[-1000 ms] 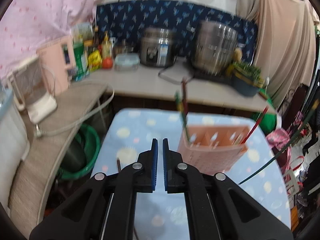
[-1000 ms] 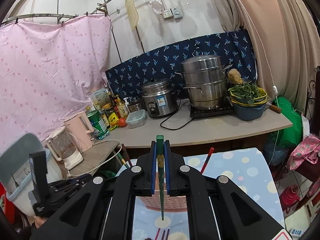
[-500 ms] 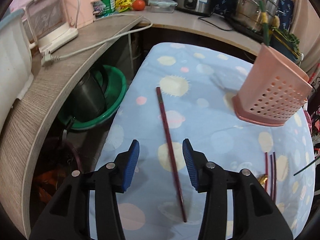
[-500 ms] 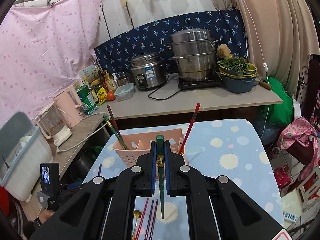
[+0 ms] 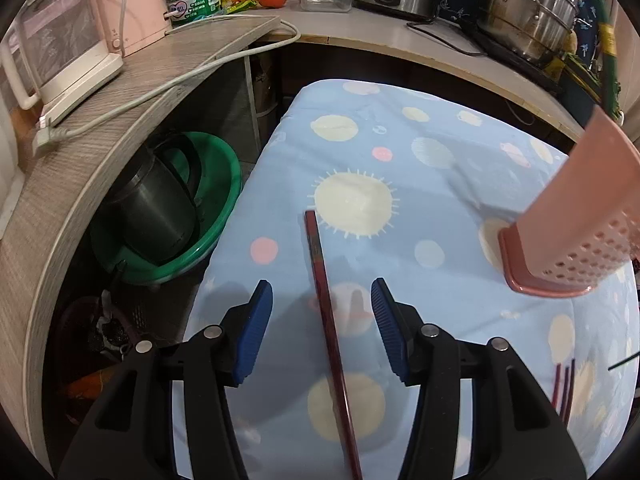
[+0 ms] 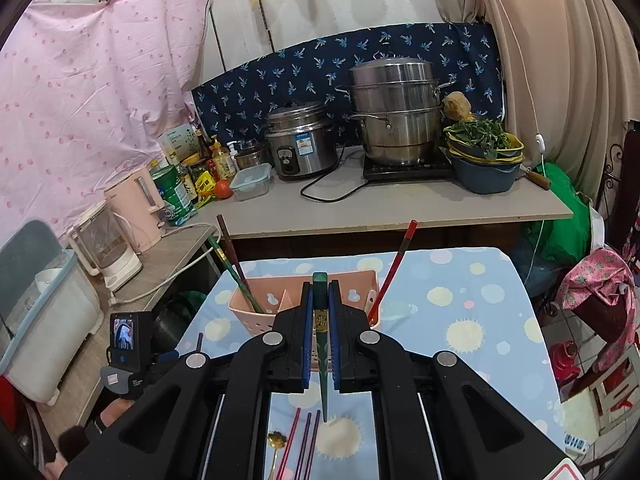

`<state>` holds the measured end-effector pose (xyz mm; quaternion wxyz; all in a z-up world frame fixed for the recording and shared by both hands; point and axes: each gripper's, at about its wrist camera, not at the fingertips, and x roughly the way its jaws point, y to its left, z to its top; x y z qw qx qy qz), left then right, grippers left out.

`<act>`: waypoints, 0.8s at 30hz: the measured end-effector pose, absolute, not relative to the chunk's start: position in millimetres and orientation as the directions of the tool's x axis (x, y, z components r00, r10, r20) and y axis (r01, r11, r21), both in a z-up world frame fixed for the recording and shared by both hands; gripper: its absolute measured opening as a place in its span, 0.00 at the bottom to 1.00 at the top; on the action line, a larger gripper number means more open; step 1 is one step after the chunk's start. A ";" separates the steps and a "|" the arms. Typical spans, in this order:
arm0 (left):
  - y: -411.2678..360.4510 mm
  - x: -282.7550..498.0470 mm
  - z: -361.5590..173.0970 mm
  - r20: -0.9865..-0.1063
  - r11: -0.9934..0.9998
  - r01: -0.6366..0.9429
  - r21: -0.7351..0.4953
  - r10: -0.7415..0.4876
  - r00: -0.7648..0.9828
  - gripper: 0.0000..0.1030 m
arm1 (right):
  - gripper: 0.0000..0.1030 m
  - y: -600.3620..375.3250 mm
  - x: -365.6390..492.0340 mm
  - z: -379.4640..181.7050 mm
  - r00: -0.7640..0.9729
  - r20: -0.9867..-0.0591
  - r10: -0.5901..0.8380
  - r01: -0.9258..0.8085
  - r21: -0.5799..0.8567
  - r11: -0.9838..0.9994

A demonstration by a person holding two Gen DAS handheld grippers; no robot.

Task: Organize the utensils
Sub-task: 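Move the left tool to another dark-red chopstick and close on it, then lift the dark-red chopstick with the left tool to the basket while the right tool holds the green chopstick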

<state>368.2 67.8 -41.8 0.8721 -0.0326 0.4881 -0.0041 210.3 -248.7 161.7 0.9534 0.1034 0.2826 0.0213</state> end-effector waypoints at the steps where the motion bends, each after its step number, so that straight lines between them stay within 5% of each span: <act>1: 67.9 372.8 -44.1 -0.853 0.998 -0.029 -0.061 -0.037 0.521 0.47 | 0.07 -249.5 211.6 161.5 0.839 -0.535 0.098 0.019 0.208 0.978; 5: 68.3 387.7 -54.3 -0.862 0.997 -0.042 -0.060 -0.031 0.506 0.35 | 0.07 -252.9 217.8 158.7 0.834 -0.543 0.099 0.021 0.212 0.977; 9: 67.2 392.2 -63.6 -0.873 0.997 -0.044 -0.063 -0.033 0.487 0.09 | 0.07 -254.7 221.4 154.7 0.828 -0.553 0.097 0.025 0.210 0.977; 24: 73.5 326.6 -24.8 -0.835 0.993 -0.021 -0.114 -0.084 0.544 0.07 | 0.07 -256.8 211.1 160.4 0.836 -0.542 0.082 0.039 0.209 0.977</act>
